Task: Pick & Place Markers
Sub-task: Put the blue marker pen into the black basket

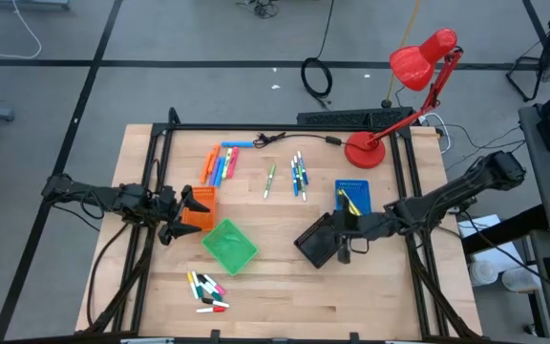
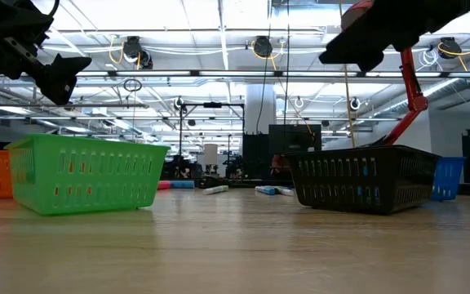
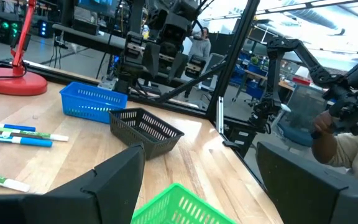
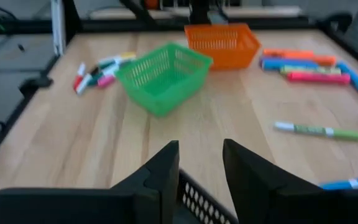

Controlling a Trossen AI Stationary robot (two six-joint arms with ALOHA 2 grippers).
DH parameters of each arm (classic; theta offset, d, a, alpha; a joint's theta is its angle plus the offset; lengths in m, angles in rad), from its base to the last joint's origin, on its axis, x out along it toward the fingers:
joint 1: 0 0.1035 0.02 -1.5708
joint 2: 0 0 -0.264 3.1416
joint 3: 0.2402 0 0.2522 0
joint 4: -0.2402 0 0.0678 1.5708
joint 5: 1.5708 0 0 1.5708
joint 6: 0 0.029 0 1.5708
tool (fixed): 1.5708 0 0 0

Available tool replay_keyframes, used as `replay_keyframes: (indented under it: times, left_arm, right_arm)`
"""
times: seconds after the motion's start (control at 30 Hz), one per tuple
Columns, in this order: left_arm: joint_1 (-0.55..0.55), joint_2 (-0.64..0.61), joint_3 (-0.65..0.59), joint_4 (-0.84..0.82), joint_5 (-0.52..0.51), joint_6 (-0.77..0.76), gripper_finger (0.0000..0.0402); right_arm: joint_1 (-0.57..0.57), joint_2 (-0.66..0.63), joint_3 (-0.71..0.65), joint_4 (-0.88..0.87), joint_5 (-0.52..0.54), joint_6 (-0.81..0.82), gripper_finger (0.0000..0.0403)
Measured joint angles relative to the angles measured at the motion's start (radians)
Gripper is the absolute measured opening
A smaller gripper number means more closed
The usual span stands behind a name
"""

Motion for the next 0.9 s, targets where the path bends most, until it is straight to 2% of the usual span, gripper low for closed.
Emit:
replay_keyframes:
  times: [0.27,0.43,0.57,0.9]
  left_arm:
    - [0.000,0.000,0.000,0.000,0.000,0.000,0.0310]
    - [0.000,0.000,0.000,0.000,0.000,0.000,0.0310]
    - [0.000,0.000,0.000,0.000,0.000,0.000,0.0310]
    - [0.000,0.000,0.000,0.000,0.000,0.000,0.0310]
  right_arm:
    - [-0.001,0.000,-0.195,0.492,0.000,-0.156,0.0111]
    - [-0.007,0.000,-0.275,0.712,0.000,-0.210,0.0111]
    - [-0.017,0.000,-0.301,0.787,0.001,-0.210,0.0110]
    - [-0.060,0.000,-0.302,0.790,0.001,-0.229,0.0110]
